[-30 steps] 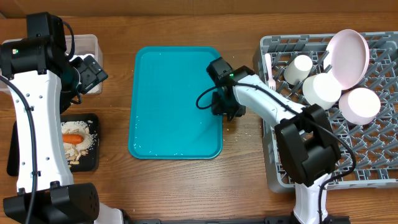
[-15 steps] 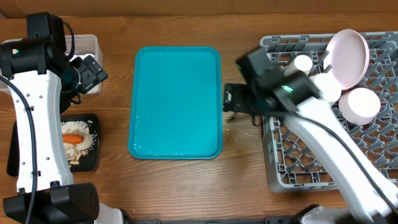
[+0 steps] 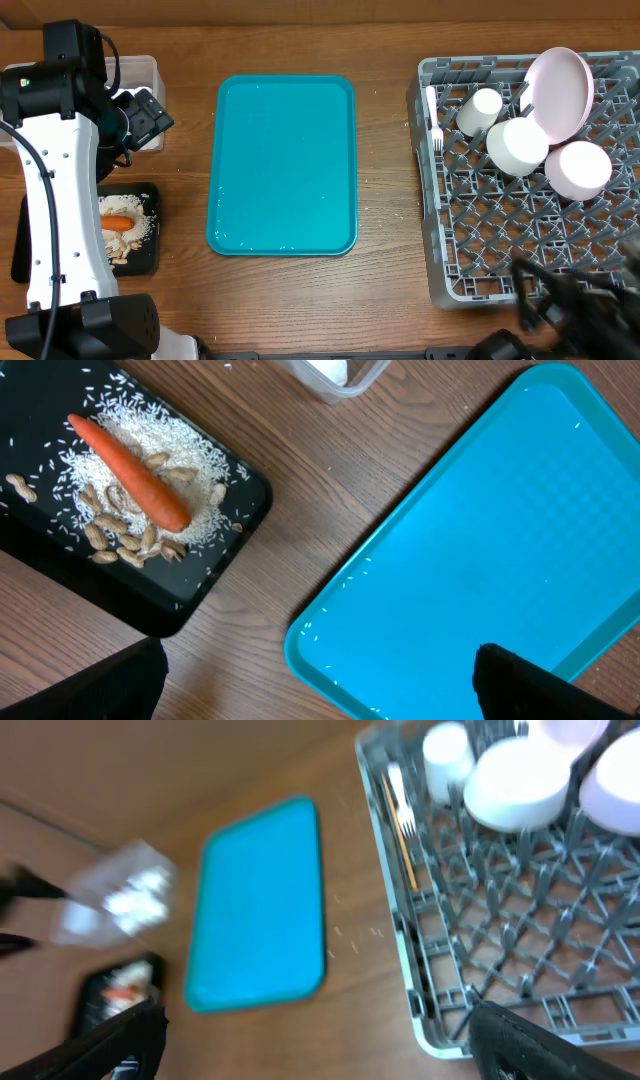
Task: Sort waste into correct bins and load items into the dishwasher rack
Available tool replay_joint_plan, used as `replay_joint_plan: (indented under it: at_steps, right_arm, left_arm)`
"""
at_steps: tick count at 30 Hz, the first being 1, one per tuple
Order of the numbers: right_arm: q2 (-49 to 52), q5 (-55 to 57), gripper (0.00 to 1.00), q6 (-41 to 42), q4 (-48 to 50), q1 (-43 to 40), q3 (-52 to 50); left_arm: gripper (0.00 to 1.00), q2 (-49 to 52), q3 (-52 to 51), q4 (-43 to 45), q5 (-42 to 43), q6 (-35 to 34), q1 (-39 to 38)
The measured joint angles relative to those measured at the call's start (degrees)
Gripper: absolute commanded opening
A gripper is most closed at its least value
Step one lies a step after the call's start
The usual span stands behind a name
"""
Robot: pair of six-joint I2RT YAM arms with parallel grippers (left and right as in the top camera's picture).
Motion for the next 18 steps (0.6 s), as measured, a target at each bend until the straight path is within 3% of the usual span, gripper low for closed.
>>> replay_joint_plan:
  at_steps: [5,18]
  right_arm:
    - [-7.5,0.4,1.0,0.8,-1.3,0.0,0.2]
    - [-7.8,0.7,1.0,-0.1,-5.4,0.0,-1.5]
  left_arm:
    - [1.0,0.0,0.0,0.0,0.0,0.0,0.0]
    - [1.0,0.0,0.0,0.0,0.0,0.0,0.0]
